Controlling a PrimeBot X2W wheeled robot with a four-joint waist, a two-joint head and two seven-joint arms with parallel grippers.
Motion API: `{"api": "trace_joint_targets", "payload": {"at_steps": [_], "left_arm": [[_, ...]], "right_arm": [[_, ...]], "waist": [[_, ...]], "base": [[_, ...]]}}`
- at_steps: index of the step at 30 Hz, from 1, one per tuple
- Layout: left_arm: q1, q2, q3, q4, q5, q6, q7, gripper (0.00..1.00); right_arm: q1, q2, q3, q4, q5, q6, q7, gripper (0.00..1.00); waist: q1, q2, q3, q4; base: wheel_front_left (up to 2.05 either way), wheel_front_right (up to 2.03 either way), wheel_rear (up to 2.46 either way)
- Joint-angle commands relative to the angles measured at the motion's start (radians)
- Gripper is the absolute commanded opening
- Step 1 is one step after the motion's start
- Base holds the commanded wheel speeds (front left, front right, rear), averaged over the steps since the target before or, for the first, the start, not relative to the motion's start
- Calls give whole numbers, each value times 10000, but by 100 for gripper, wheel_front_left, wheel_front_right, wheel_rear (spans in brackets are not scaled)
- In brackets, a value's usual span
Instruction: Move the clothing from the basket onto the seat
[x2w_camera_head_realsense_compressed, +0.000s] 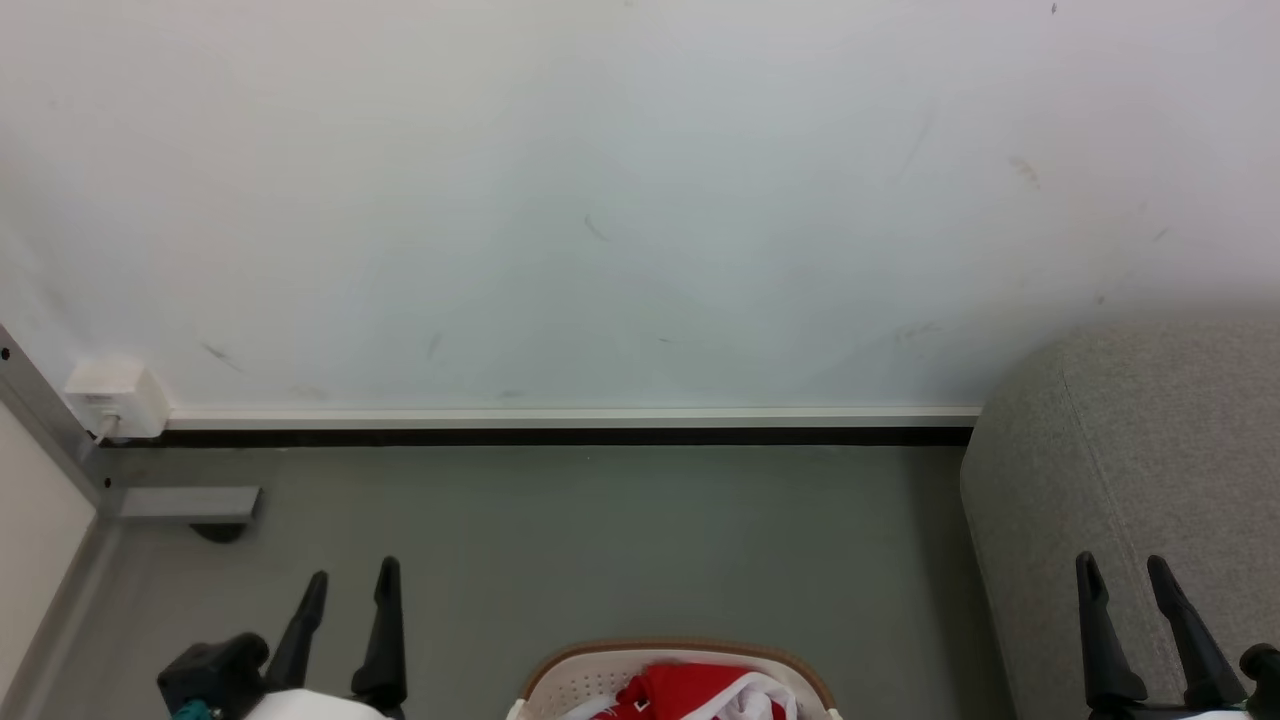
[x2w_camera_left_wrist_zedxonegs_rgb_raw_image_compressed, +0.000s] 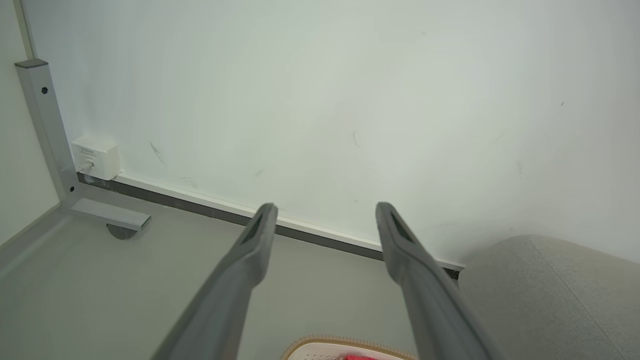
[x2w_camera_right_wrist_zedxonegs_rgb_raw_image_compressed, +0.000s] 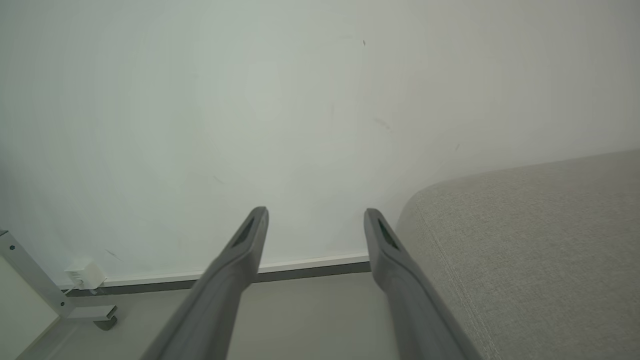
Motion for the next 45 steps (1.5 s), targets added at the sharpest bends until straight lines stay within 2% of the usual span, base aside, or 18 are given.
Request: {"api": "trace_joint_targets", "payload": {"at_steps": [1, 18, 45], "left_arm": [[42, 122, -13, -120, 393, 32, -149, 100], [226, 166, -102, -126, 1688, -140, -507, 100], [364, -421, 790, 519, 3328, -746, -1014, 100]], "right_arm": [[-28, 23, -137, -6, -357, -13, -95, 100], [41, 282, -495, 223, -1360, -16, -181, 100], [49, 442, -692, 765, -2948, -20, -339, 100]], "waist": [[-1, 0, -2, 5], [-1, 0, -80, 20], [-1, 0, -170, 14]], "base": [[0, 0, 0], [0, 0, 0], [0, 0, 0]]}}
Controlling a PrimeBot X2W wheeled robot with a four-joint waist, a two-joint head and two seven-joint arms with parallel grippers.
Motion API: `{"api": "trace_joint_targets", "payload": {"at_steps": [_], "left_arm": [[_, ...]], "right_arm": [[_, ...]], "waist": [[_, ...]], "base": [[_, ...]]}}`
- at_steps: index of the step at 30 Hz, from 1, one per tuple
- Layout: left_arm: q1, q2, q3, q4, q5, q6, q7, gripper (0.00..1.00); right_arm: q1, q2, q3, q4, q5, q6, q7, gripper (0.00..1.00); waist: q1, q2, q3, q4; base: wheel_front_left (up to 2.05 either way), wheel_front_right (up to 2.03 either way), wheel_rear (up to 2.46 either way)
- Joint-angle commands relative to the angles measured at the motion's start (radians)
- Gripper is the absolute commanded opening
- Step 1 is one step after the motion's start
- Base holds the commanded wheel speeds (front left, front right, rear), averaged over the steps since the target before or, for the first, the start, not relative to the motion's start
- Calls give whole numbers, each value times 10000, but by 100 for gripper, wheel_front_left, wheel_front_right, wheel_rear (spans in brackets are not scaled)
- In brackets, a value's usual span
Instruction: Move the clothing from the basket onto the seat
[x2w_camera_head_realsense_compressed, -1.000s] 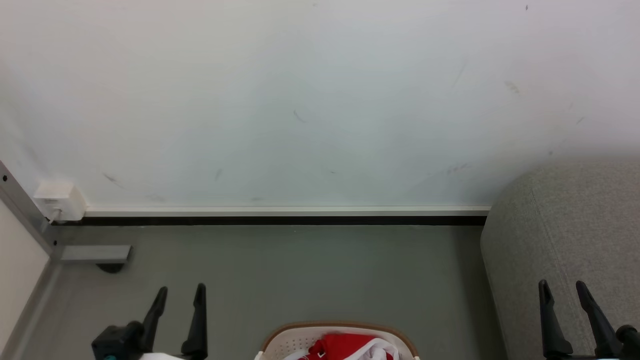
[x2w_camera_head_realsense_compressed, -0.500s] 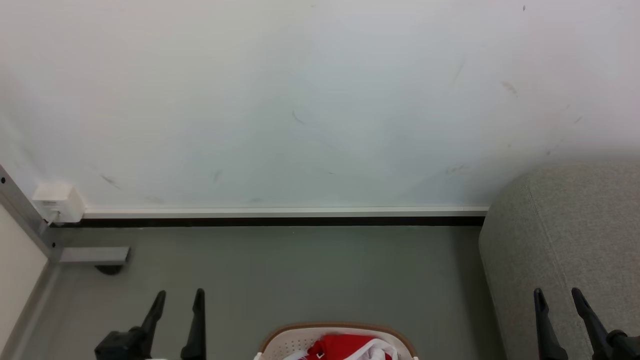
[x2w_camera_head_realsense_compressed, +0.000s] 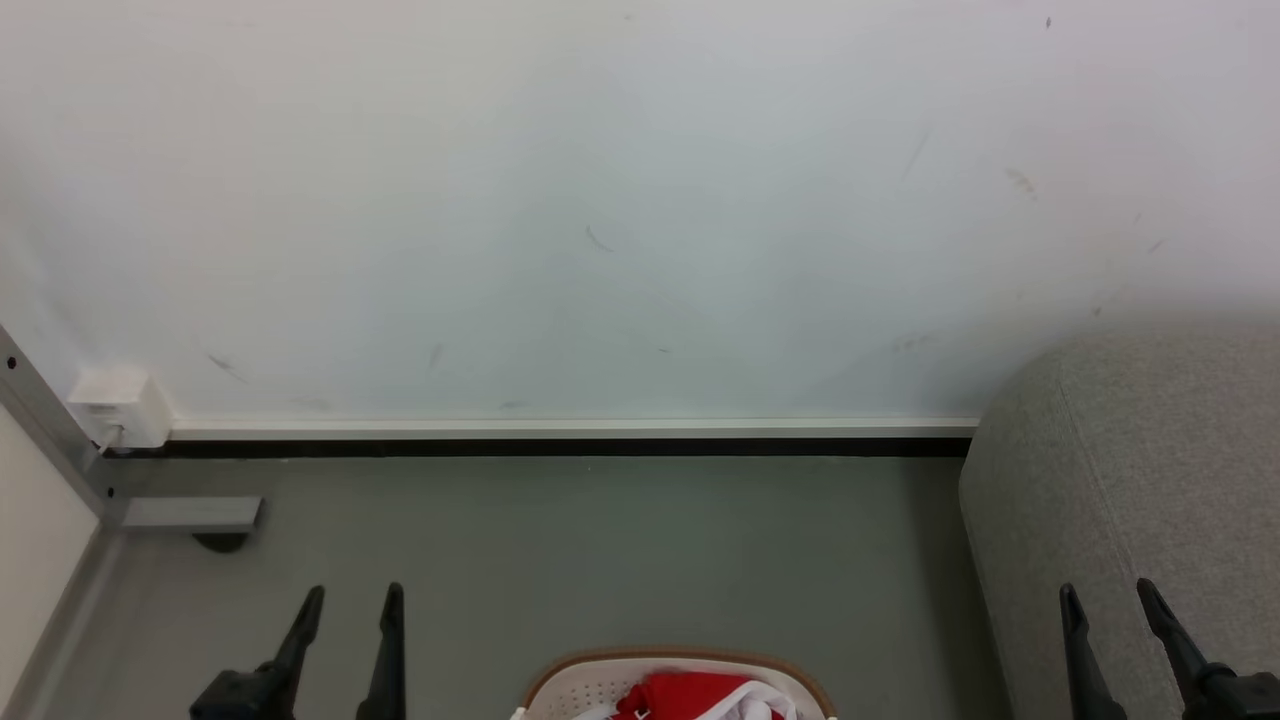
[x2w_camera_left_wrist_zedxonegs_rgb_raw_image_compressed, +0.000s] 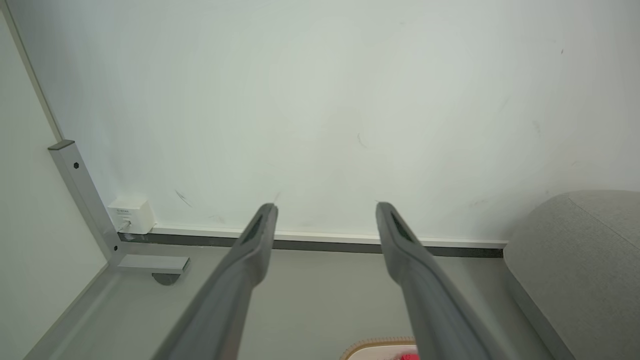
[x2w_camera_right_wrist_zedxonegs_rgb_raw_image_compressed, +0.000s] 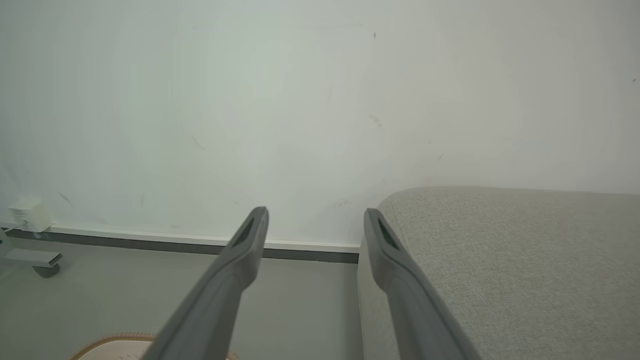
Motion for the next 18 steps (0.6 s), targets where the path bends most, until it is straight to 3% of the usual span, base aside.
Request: {"api": "trace_joint_targets", "payload": {"at_steps": [1, 18], "left_arm": [[148, -15, 69, 40, 193, -63, -80, 100], [105, -131, 441, 218, -12, -370, -70, 100]], "right_arm": [[41, -4, -13, 38, -162, -20, -74, 100], [29, 24, 46, -2, 304, -21, -62, 100]], "waist": [[0, 0, -9, 5], [0, 0, 7, -57]], "base": [[0, 0, 0], [0, 0, 0]]}}
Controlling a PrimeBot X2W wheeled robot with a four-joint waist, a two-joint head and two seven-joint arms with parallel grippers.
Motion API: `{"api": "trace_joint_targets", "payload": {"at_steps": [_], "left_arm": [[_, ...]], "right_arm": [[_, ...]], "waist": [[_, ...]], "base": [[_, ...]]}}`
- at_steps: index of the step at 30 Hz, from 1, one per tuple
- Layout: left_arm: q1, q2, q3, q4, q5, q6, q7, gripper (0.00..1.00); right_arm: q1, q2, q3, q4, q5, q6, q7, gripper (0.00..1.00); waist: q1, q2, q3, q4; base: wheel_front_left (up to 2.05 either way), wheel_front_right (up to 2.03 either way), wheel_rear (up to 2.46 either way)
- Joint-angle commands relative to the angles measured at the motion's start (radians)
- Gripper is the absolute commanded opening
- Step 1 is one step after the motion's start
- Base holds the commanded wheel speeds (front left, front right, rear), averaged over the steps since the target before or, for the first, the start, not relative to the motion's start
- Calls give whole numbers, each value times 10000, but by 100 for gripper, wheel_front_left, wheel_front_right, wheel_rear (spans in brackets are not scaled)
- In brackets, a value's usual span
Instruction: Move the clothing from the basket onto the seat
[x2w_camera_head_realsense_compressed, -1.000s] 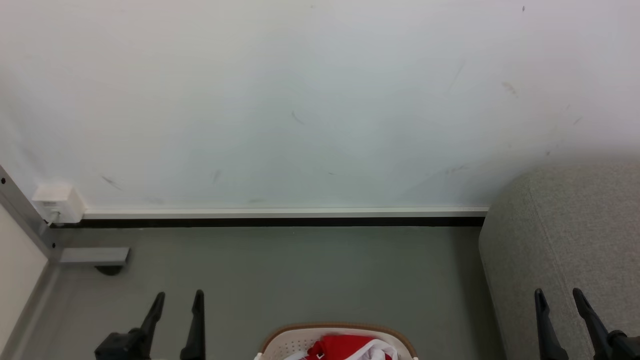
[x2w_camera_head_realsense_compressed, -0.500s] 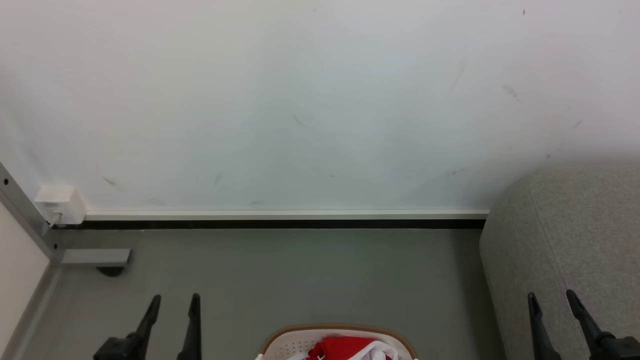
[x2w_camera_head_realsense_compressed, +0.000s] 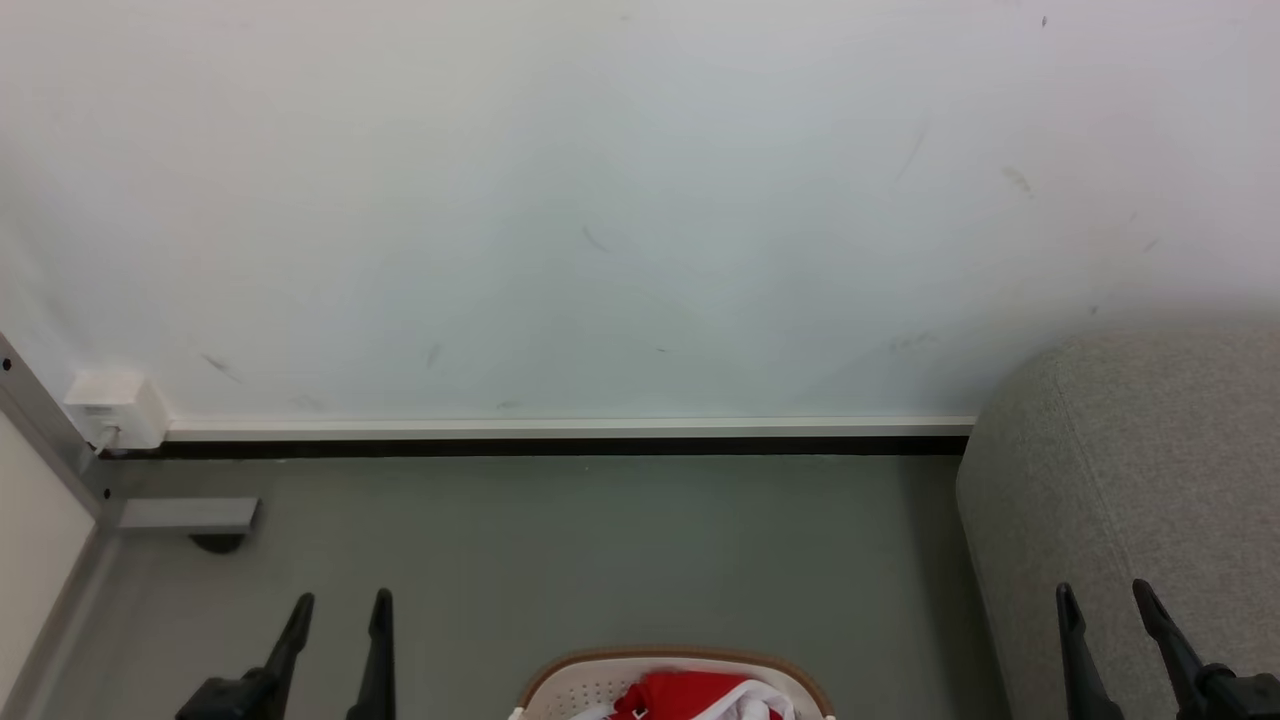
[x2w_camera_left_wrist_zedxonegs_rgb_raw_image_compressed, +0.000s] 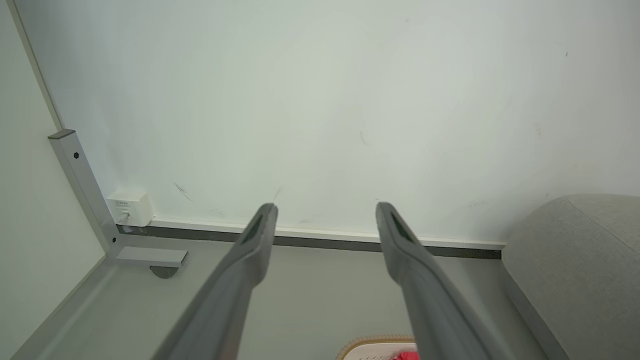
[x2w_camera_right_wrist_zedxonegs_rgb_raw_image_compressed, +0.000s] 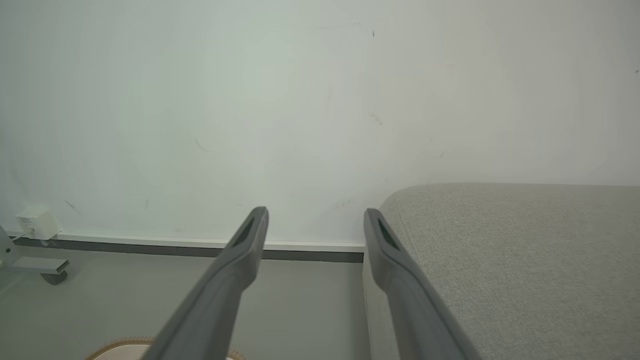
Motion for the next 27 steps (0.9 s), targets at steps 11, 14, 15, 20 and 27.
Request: {"api": "trace_joint_targets", "payload": {"at_steps": [11, 14, 15, 20, 27], "left_arm": [[78, 17, -109, 40, -185, 31, -7, 100], [-28, 17, -246, 134, -291, 61, -7, 100], [-70, 16, -317, 185, -305, 53, -7, 100], [-444, 18, -1018, 1236, -202, -70, -6, 100], [-1891, 46, -2110, 3742, 259, -205, 61, 100]], "right_arm": [[-204, -70, 33, -251, 72, -21, -31, 100], [-343, -79, 159, -460, 109, -21, -29, 100], [-389, -94, 218, -538, 137, -21, -31, 100], [-553, -145, 422, -928, 235, -21, -29, 100], [-1010, -207, 723, -1424, 354, -21, -29, 100]], "waist": [[0, 0, 133, -367], [0, 0, 291, -693], [0, 0, 350, -818], [0, 0, 686, -1516], [0, 0, 1673, -2538]], "base": [[0, 0, 0], [0, 0, 0], [0, 0, 0], [0, 0, 0], [0, 0, 0]]}}
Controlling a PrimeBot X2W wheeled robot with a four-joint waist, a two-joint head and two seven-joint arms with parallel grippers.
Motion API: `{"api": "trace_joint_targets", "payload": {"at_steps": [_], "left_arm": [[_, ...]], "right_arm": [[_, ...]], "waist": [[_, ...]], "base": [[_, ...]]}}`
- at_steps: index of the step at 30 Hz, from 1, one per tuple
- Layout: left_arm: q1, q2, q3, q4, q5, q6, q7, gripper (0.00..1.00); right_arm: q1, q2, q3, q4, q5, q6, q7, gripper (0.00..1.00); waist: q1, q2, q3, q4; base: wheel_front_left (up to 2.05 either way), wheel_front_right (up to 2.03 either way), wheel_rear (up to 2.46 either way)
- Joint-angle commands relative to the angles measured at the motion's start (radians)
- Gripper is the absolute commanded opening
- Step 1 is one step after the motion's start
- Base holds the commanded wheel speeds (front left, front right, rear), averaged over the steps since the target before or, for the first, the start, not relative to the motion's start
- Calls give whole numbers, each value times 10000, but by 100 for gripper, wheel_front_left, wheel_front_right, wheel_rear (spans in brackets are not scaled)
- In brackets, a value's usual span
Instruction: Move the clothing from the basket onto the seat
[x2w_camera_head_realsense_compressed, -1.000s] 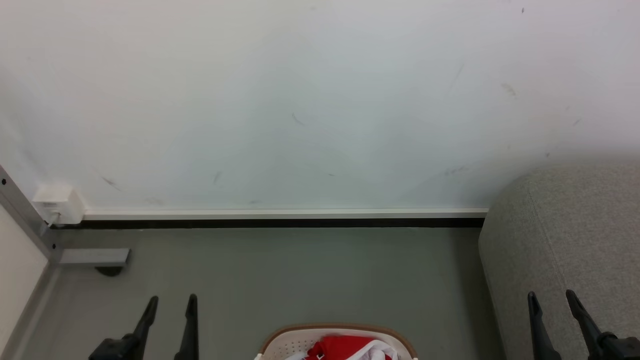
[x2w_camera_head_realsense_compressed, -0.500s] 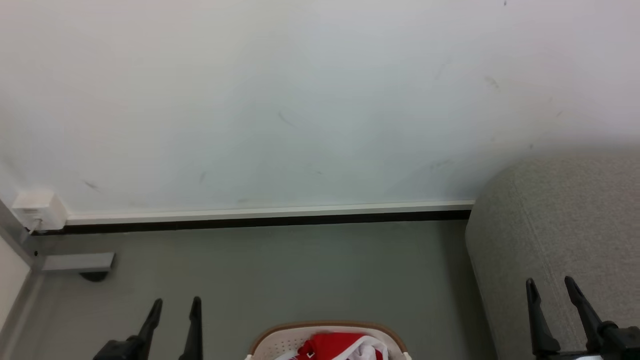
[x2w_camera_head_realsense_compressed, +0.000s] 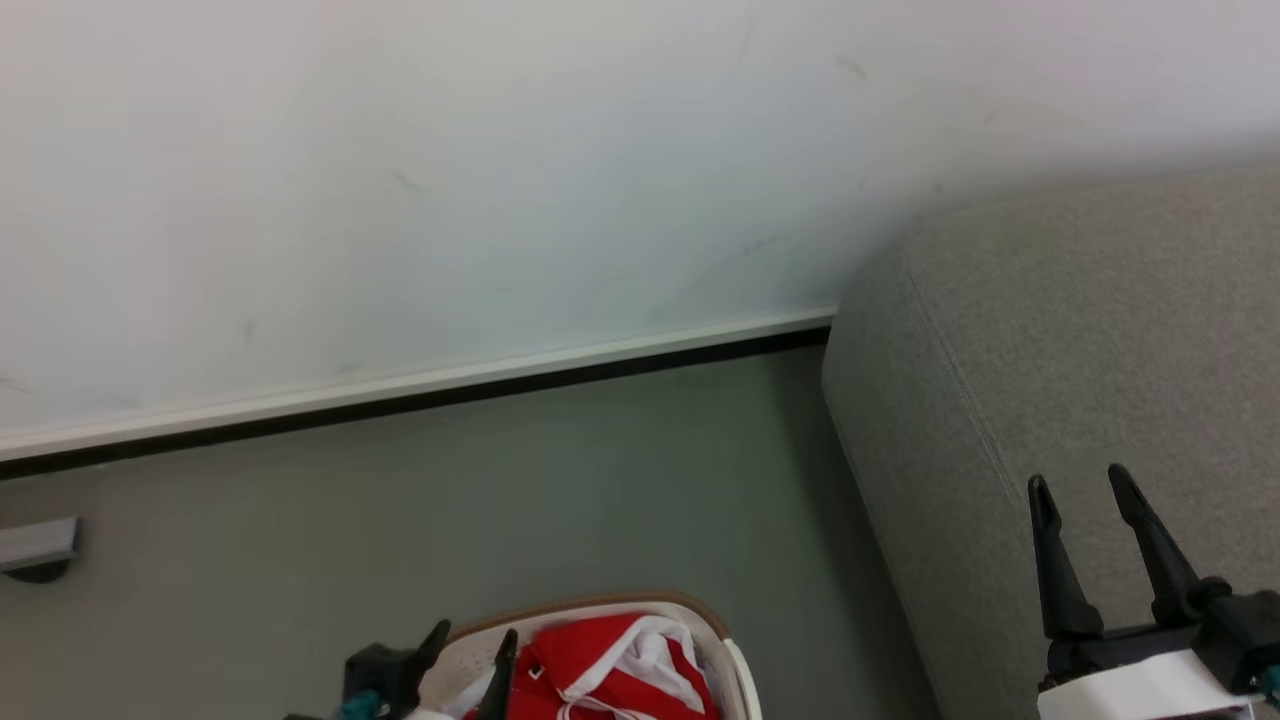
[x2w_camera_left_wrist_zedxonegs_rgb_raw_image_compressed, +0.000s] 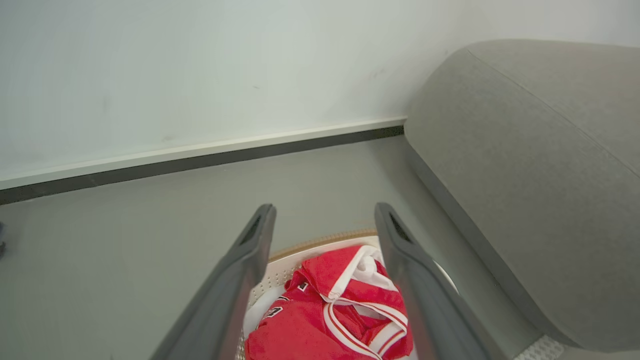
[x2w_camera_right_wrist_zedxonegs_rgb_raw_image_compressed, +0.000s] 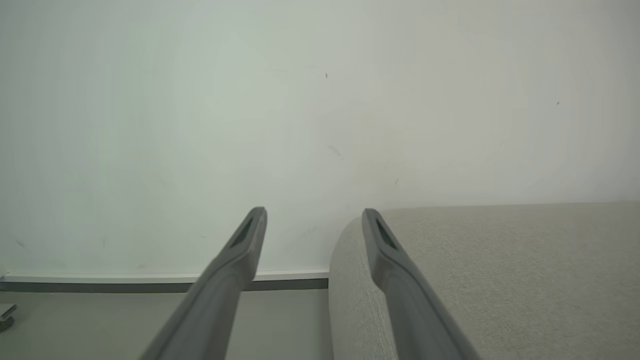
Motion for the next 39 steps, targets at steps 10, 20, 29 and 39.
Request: {"api": "trace_joint_targets", "payload": {"at_steps": [10, 20, 29, 39], "left_arm": [[-2705, 459, -869, 3436, 760, -55, 1297, 100], [-4342, 981, -1344, 5268, 1274, 76, 2653, 100], [-5511, 1467, -1895, 5973, 1637, 32, 3246, 100], [-6374, 1830, -2165, 6313, 1601, -79, 3827, 100]], "right_arm": [[-946, 150, 167, -1095, 311, -21, -30, 100], [-1453, 469, -14, -1685, 512, -21, -30, 100], [-1753, 655, -14, -2184, 888, -21, -30, 100], [-2010, 665, 96, -2590, 1937, -21, -30, 100]], "waist": [[-1, 0, 2506, -1564], [-1, 0, 4079, -1807], [-1, 0, 5286, -1841], [-1, 0, 6286, -2065]], "base": [[0, 0, 0], [0, 0, 0], [0, 0, 0], [0, 0, 0]]}}
